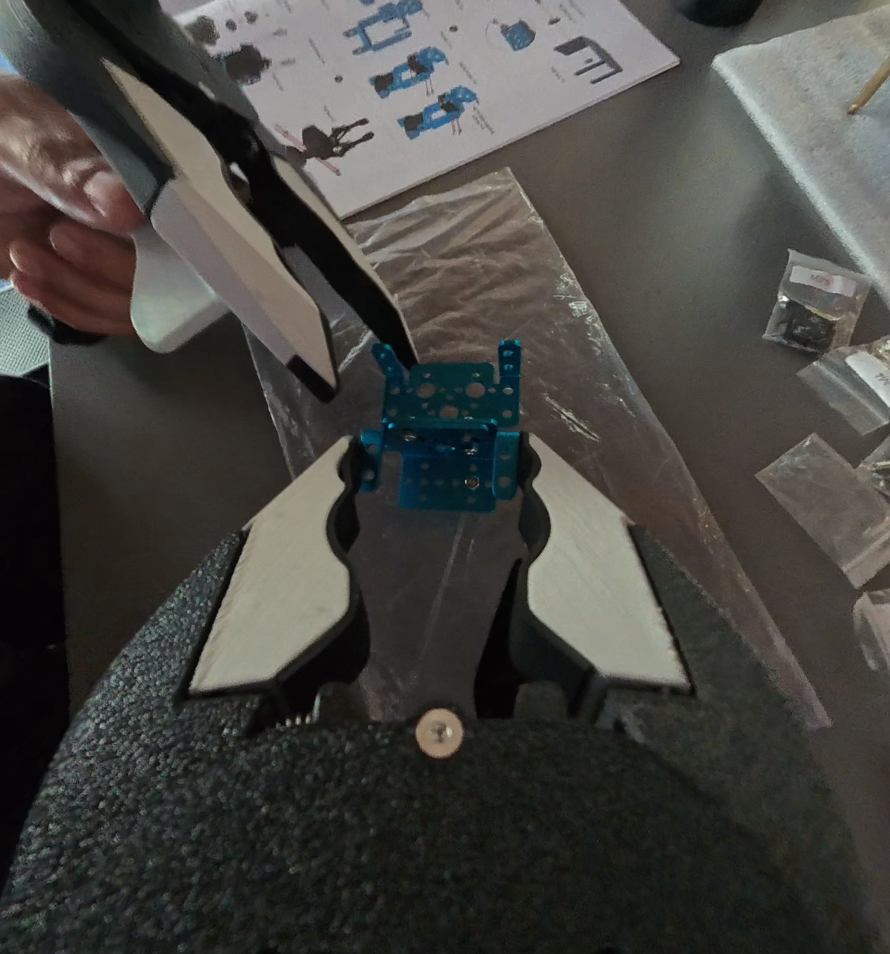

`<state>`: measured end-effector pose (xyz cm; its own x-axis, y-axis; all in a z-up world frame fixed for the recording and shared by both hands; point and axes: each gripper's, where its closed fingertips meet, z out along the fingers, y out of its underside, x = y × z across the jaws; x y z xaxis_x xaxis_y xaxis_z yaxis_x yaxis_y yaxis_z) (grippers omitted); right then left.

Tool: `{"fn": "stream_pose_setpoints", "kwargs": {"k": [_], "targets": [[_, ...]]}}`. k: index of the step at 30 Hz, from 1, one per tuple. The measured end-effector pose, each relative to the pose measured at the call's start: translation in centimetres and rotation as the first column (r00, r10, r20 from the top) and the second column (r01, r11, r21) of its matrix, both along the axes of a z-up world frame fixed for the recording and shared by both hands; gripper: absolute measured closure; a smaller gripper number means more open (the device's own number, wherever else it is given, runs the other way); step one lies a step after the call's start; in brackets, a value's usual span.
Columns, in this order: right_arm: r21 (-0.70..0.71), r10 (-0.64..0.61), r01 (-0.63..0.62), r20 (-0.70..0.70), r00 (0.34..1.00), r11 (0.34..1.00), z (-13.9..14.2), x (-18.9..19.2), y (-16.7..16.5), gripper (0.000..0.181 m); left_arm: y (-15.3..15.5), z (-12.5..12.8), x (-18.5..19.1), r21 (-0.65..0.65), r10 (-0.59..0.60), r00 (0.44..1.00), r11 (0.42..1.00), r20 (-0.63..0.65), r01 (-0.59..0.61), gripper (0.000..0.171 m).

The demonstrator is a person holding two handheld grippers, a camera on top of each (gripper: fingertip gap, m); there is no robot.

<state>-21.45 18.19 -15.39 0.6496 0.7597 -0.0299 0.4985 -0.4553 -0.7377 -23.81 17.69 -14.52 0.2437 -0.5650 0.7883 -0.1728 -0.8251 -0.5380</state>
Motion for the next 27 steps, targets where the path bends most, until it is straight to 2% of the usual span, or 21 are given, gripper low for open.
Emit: {"fn": "stream_pose_setpoints", "kwargs": {"k": [4, 7, 10, 13, 16, 22, 25, 27], "targets": [[-0.034, 0.111, -0.111, 0.009, 0.994, 0.993, -0.6, -1.0, 0.2, 0.121, 0.9, 0.4, -1.4, 0.18, -0.013, 0.998, 0.983, -0.069, 0.025, 0.106], [-0.065, 0.211, -0.21, 0.011, 0.977, 0.976, -1.1, -1.6, 0.6, 0.12, 1.9, 0.9, -2.6, 0.331, -0.038, 0.989, 0.94, -0.143, 0.084, 0.107], [-0.093, 0.306, -0.305, -0.011, 0.952, 0.948, -1.4, -1.9, 0.9, 0.121, 2.0, 1.2, -3.4, 0.437, -0.13, 0.969, 0.874, -0.21, 0.212, 0.107], [-0.119, 0.379, -0.382, -0.047, 0.924, 0.917, -1.3, -1.9, 1.0, 0.12, 2.2, 0.3, -3.9, 0.524, -0.212, 0.922, 0.772, -0.323, 0.361, 0.108], [-0.128, 0.42, -0.425, -0.066, 0.905, 0.896, -1.2, -1.7, 0.9, 0.12, 2.5, 0.0, -3.4, 0.56, -0.276, 0.889, 0.697, -0.366, 0.447, 0.118], [-0.134, 0.427, -0.448, -0.159, 0.89, 0.884, -1.1, -1.1, 0.8, 0.119, 4.4, 0.0, -0.9, 0.595, -0.374, 0.847, 0.602, -0.378, 0.532, 0.119], [-0.148, 0.41, -0.44, -0.193, 0.891, 0.886, -1.0, -1.2, 0.9, 0.12, 4.5, -0.6, -0.1, 0.58, -0.453, 0.805, 0.561, -0.382, 0.591, 0.119], [-0.144, 0.412, -0.439, -0.18, 0.893, 0.887, -1.1, -1.4, 0.9, 0.129, 4.5, -1.0, 0.1, 0.572, -0.486, 0.785, 0.542, -0.384, 0.616, 0.119]]}}
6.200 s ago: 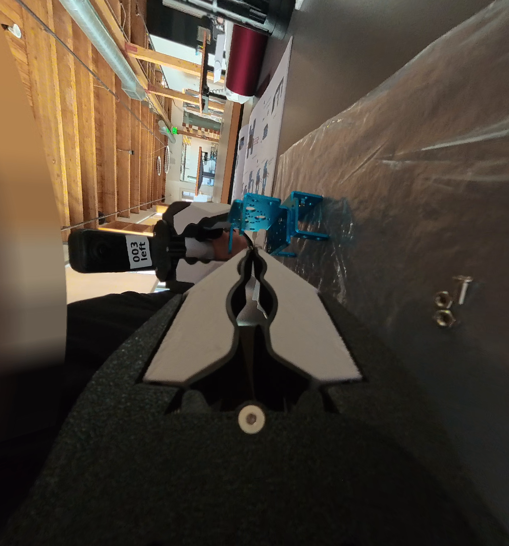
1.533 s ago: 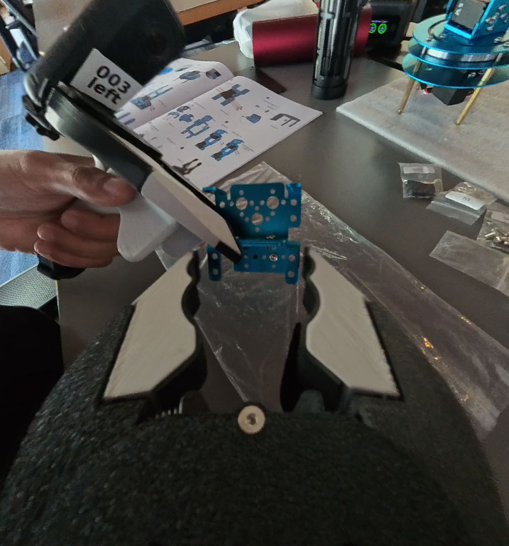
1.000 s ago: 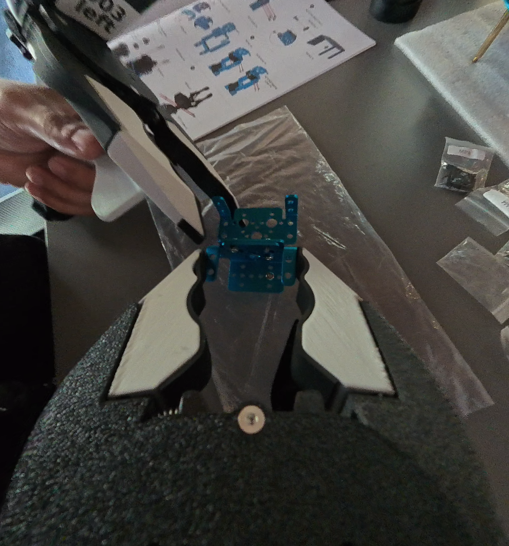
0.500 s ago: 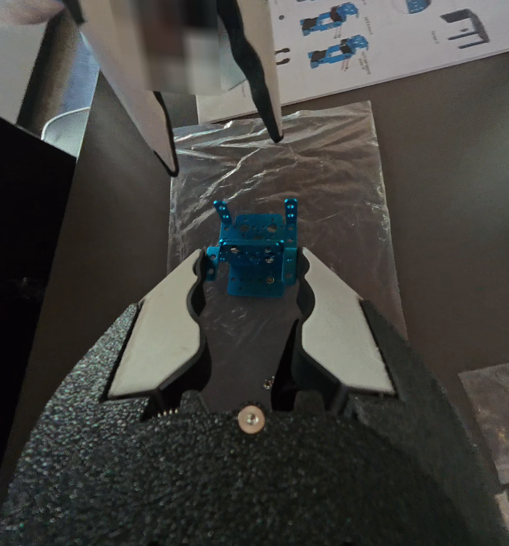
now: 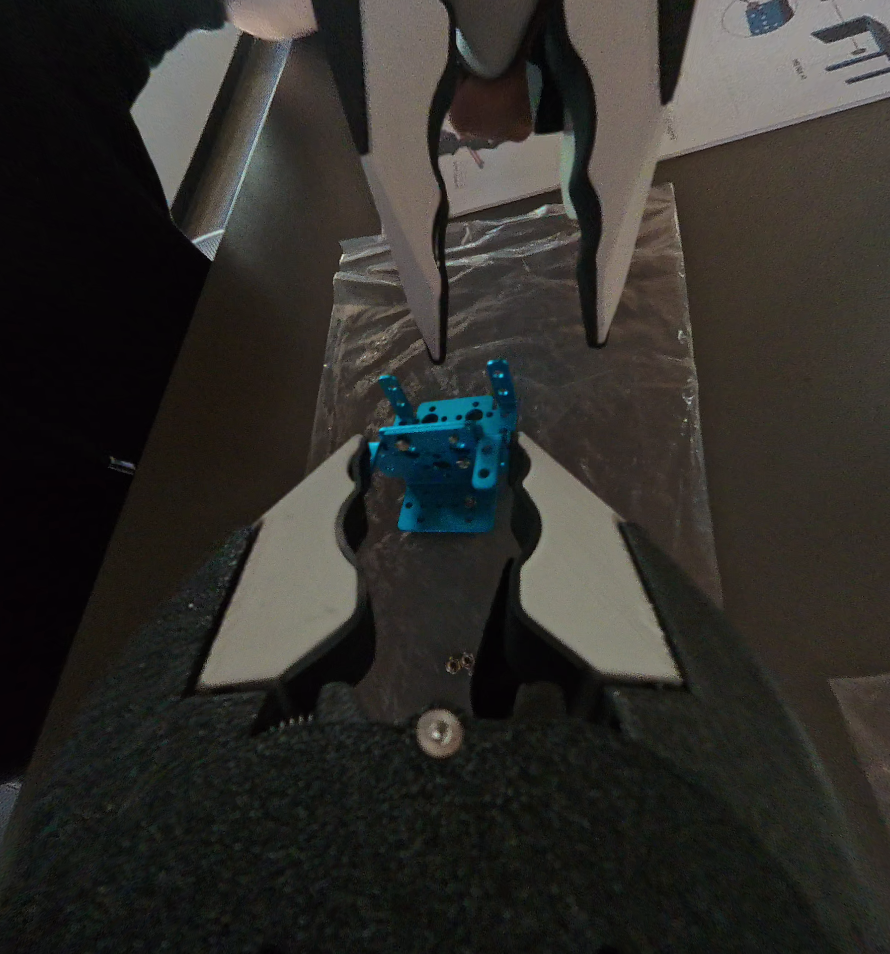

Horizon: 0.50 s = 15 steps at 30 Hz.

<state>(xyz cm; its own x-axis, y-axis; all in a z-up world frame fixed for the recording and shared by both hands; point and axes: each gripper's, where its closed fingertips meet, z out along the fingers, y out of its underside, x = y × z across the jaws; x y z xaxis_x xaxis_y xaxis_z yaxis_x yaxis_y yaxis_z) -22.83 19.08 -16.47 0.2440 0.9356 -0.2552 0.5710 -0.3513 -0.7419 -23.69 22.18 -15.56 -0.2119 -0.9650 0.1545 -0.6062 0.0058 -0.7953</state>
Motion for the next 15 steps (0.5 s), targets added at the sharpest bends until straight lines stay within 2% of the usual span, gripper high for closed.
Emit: {"fn": "stream_pose_setpoints", "kwargs": {"k": [8, 15], "targets": [[0.04, 0.011, -0.012, 0.039, 0.999, 0.999, 0.2, -0.4, -0.3, 0.129, -0.3, -0.3, -0.2, 0.006, -0.018, 0.999, 1.0, 0.032, 0.018, 0.122], [0.062, -0.114, 0.114, 0.008, 0.993, 0.992, 1.8, 2.7, 0.2, 0.129, 0.0, -1.0, -0.7, 0.124, 0.001, 0.998, 0.992, 0.057, -0.008, 0.133]]}}
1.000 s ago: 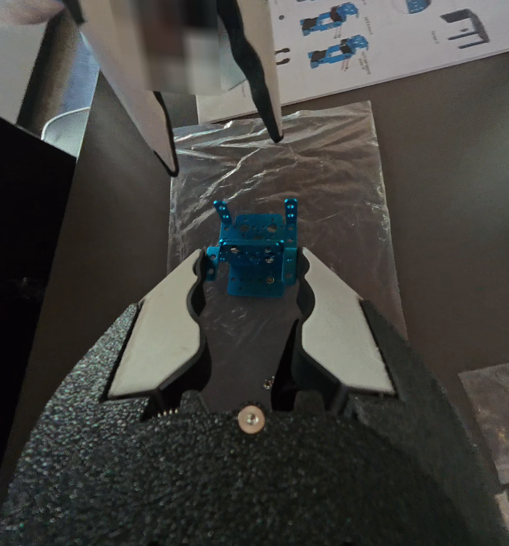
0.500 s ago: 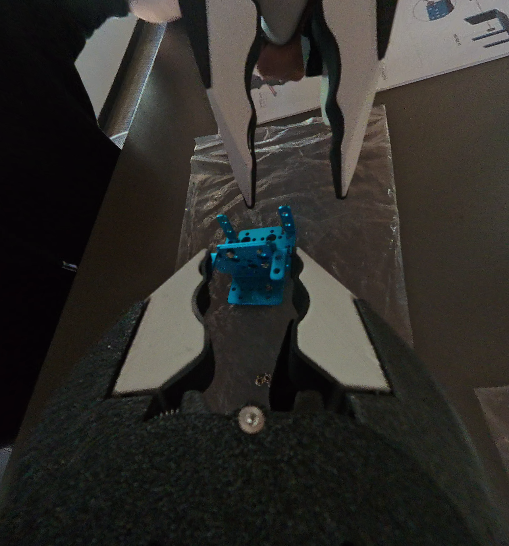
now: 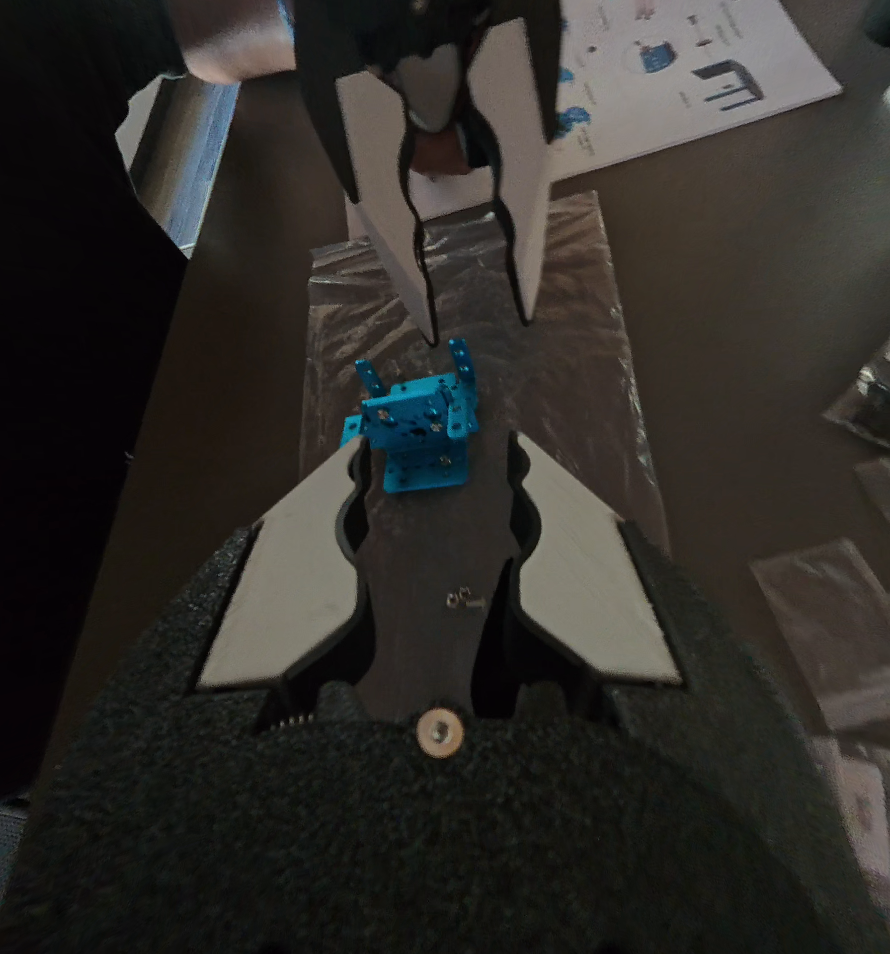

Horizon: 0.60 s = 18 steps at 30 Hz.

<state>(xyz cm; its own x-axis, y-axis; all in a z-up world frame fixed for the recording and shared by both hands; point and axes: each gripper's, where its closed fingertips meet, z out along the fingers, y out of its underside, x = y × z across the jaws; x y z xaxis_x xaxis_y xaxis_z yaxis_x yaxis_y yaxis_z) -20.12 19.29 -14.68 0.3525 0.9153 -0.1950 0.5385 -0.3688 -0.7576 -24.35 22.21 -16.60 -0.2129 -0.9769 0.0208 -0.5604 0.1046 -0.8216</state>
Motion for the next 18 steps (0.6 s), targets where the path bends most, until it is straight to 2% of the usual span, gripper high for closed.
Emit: {"fn": "stream_pose_setpoints", "kwargs": {"k": [3, 6, 9, 11, 14, 18], "targets": [[0.029, -0.052, 0.052, -0.002, 0.999, 0.998, 0.4, 1.5, 0.2, 0.13, -0.1, -0.1, -0.5, 0.019, 0.001, 1.0, 1.0, -0.006, -0.001, 0.133], [-0.016, -0.059, 0.058, -0.055, 0.997, 0.998, 0.8, 1.1, 0.0, 0.131, -0.4, -0.2, -1.4, 0.028, -0.028, 0.999, 0.999, -0.039, 0.029, 0.133], [-0.022, -0.053, 0.053, -0.005, 0.999, 0.998, -0.5, 0.5, -0.1, 0.13, -2.6, 0.1, -2.4, -0.003, -0.129, 0.989, 0.992, -0.066, 0.129, 0.135], [-0.001, -0.04, 0.04, 0.042, 0.998, 0.999, -1.1, 0.3, -0.5, 0.131, -3.8, -0.4, -2.7, 0.027, -0.177, 0.98, 0.983, -0.091, 0.18, 0.135], [0.048, -0.047, 0.043, 0.089, 0.995, 0.998, -0.9, -0.6, -0.8, 0.114, -4.8, -0.8, -2.6, 0.056, -0.198, 0.975, 0.977, -0.103, 0.205, 0.137], [0.132, -0.083, 0.058, 0.19, 0.978, 0.989, -1.3, -1.7, -0.7, 0.099, -4.9, -0.7, -2.6, -0.012, -0.195, 0.975, 0.981, -0.104, 0.195, 0.137]]}}
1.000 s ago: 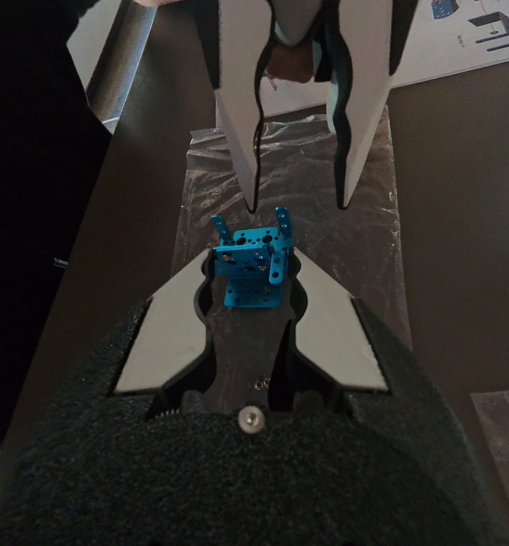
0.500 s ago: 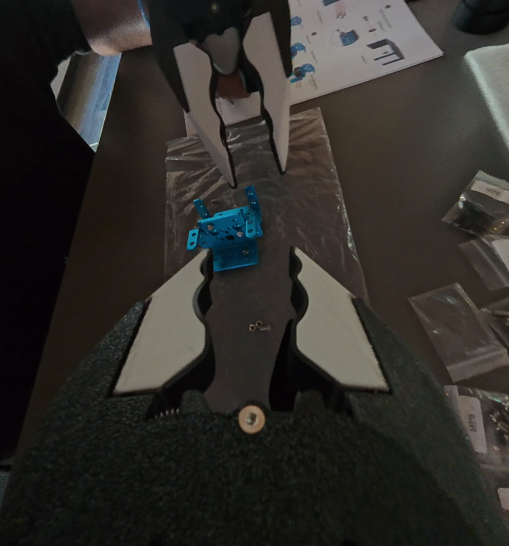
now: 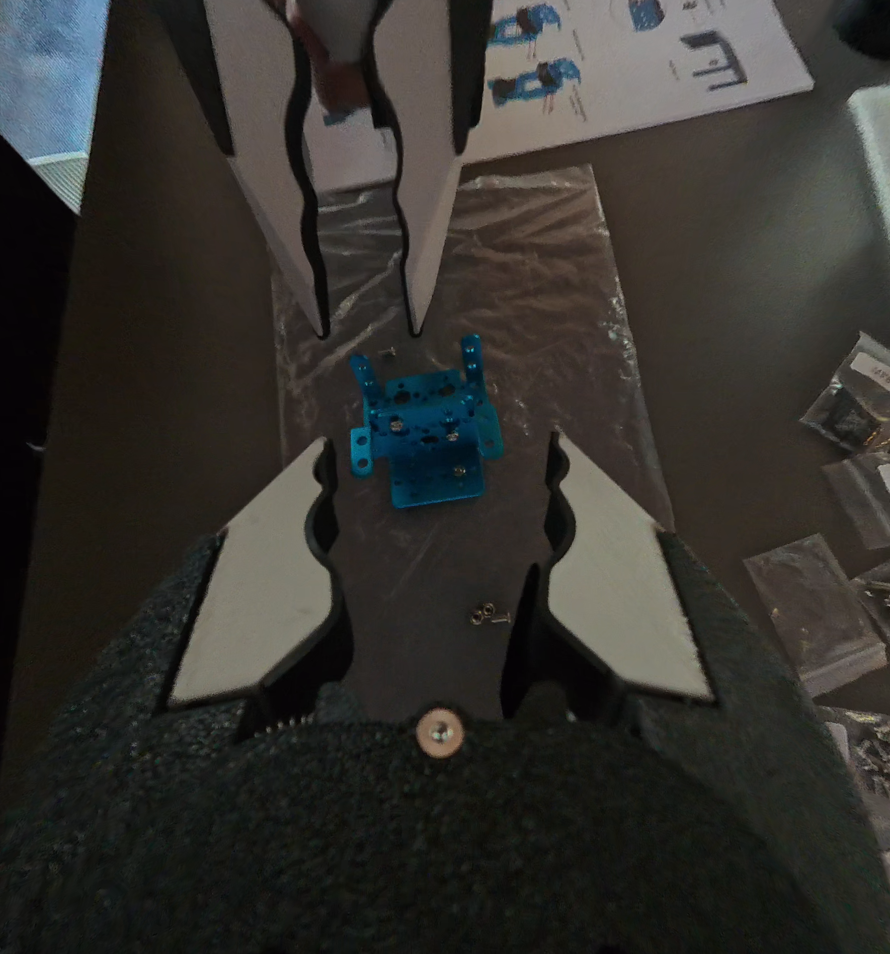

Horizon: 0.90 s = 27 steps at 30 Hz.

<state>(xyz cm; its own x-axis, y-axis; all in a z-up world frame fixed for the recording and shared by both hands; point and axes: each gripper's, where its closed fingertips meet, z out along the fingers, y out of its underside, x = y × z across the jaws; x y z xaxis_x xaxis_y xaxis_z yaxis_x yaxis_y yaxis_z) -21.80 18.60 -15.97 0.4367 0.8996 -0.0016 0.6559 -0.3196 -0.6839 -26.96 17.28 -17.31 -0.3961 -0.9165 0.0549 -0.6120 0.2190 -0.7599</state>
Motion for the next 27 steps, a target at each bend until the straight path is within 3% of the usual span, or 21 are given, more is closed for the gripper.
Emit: {"fn": "stream_pose_setpoints", "kwargs": {"k": [3, 6, 10, 14, 18, 22, 25, 27], "targets": [[-0.015, -0.016, 0.017, 0.053, 0.998, 1.0, -0.7, -0.7, 0.1, 0.097, -0.1, 0.1, -0.1, -0.06, -0.005, 1.0, 0.998, -0.009, 0.005, 0.137], [-0.043, -0.02, 0.026, 0.12, 0.993, 0.999, -1.9, -0.7, 0.0, 0.109, 0.1, 0.2, -0.1, -0.063, 0.007, 1.0, 0.998, -0.01, -0.007, 0.137], [-0.009, -0.001, 0.002, 0.149, 0.989, 1.0, -2.1, -0.6, 0.0, 0.115, 1.9, 1.1, 0.8, -0.176, 0.135, 0.991, 0.975, -0.013, -0.136, 0.139], [0.18, 0.063, -0.099, 0.193, 0.979, 0.979, -1.0, -0.8, -0.1, 0.115, 3.4, 1.5, 1.5, -0.35, 0.233, 0.972, 0.907, -0.041, -0.233, 0.13], [0.394, 0.041, -0.136, 0.241, 0.97, 0.909, 0.8, -0.9, 0.7, 0.115, 3.1, 2.1, 2.3, -0.525, 0.244, 0.969, 0.819, -0.048, -0.233, 0.125], [0.501, 0.073, -0.162, 0.192, 0.979, 0.85, 2.6, -1.8, 0.4, 0.114, 2.9, 3.6, 3.0, -0.615, 0.257, 0.966, 0.762, 0.001, -0.202, 0.127], [0.589, 0.067, -0.155, 0.168, 0.983, 0.793, 3.8, -2.0, 0.7, 0.115, 2.6, 4.6, 3.0, -0.648, 0.244, 0.969, 0.745, 0.043, -0.159, 0.144], [0.589, 0.061, -0.148, 0.166, 0.984, 0.794, 3.7, -1.7, 1.1, 0.115, 2.9, 4.5, 2.9, -0.61, 0.258, 0.964, 0.774, 0.06, -0.169, 0.155]]}}
